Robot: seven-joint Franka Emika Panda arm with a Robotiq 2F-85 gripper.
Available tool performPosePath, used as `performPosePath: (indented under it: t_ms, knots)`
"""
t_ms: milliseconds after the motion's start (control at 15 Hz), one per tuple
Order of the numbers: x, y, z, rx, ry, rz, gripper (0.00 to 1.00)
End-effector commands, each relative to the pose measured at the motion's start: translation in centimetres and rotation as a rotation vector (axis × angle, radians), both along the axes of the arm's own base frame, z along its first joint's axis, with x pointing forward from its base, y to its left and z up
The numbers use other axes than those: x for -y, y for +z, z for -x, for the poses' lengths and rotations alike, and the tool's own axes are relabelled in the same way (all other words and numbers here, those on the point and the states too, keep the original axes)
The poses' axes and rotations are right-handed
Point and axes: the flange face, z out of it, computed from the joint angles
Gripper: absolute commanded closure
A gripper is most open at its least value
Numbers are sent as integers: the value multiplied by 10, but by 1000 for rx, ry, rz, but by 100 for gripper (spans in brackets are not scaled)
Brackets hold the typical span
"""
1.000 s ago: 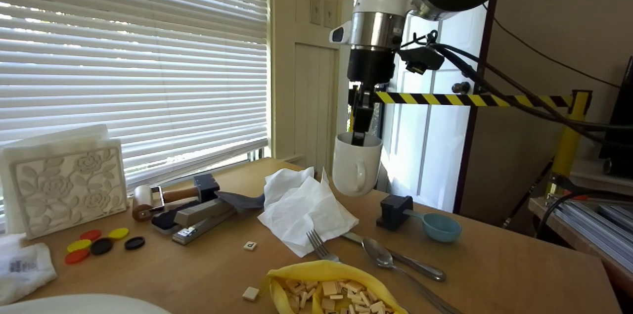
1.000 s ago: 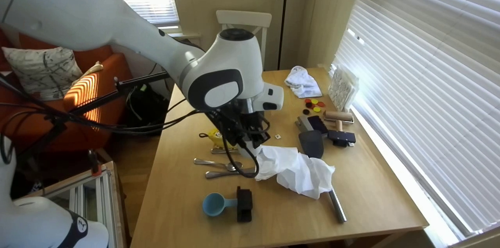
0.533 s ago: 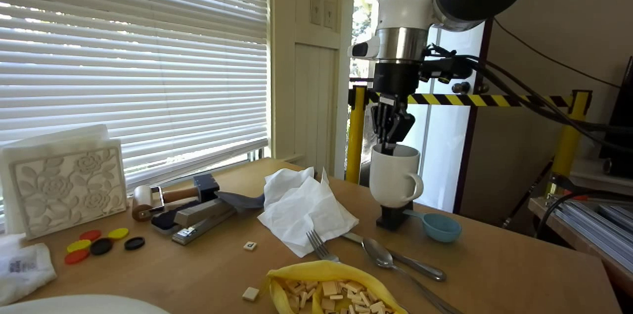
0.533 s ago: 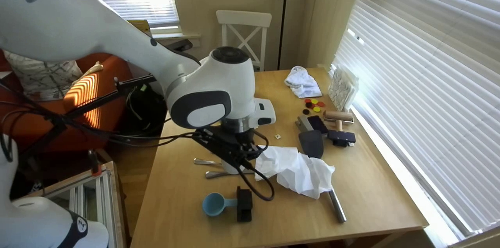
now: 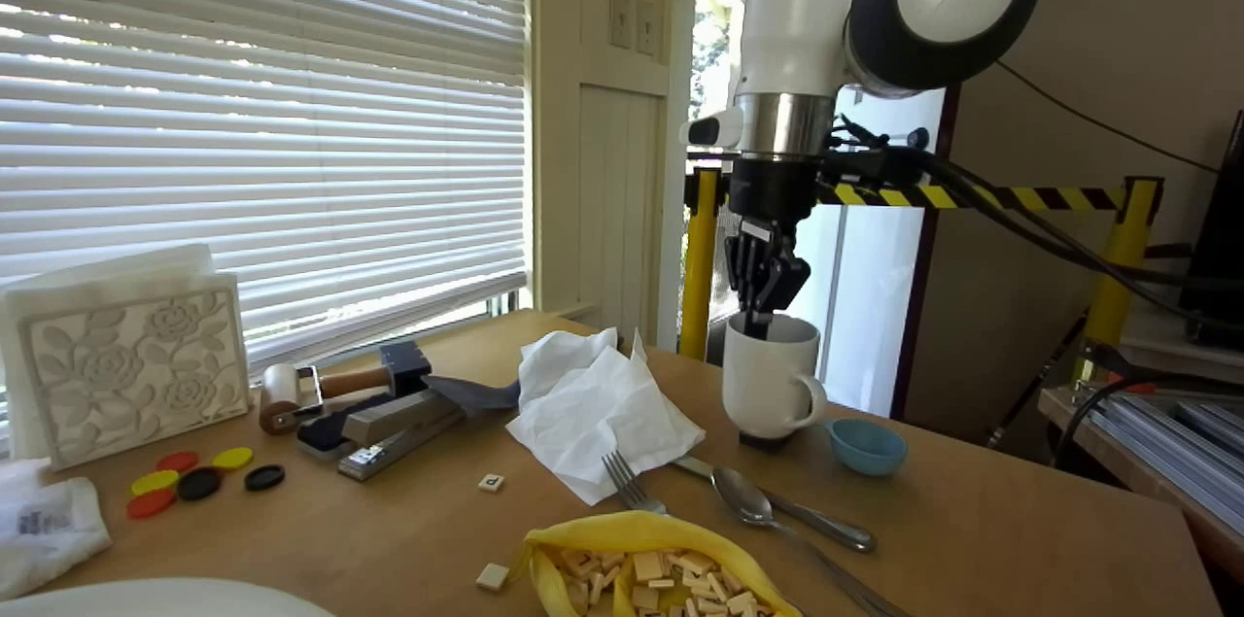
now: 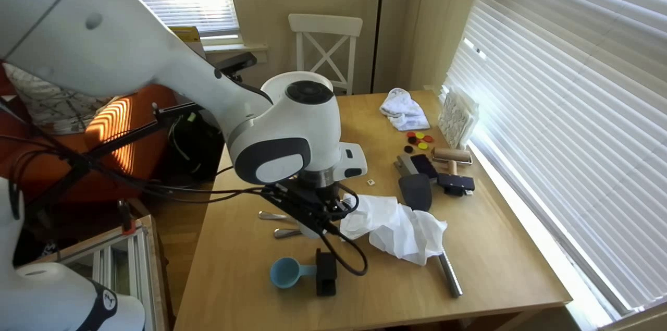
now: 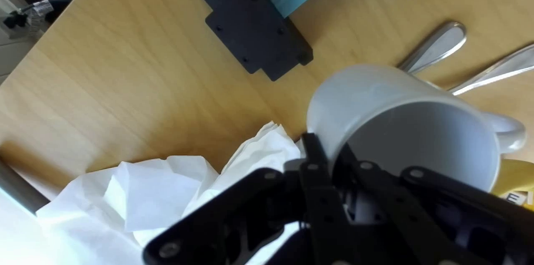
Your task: Move the white mug forwards.
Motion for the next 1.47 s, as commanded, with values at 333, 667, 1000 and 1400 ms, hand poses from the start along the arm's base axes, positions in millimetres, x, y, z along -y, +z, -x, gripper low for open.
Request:
performPosePath:
  t_ms: [333, 667, 1000, 1400]
  knots:
    - [4, -44, -19, 9, 77, -5, 97]
    - [20, -43, -19, 4, 131, -20, 97]
    - [31, -49, -17, -11, 180, -20, 97]
    - [24, -57, -19, -27, 229, -24, 97]
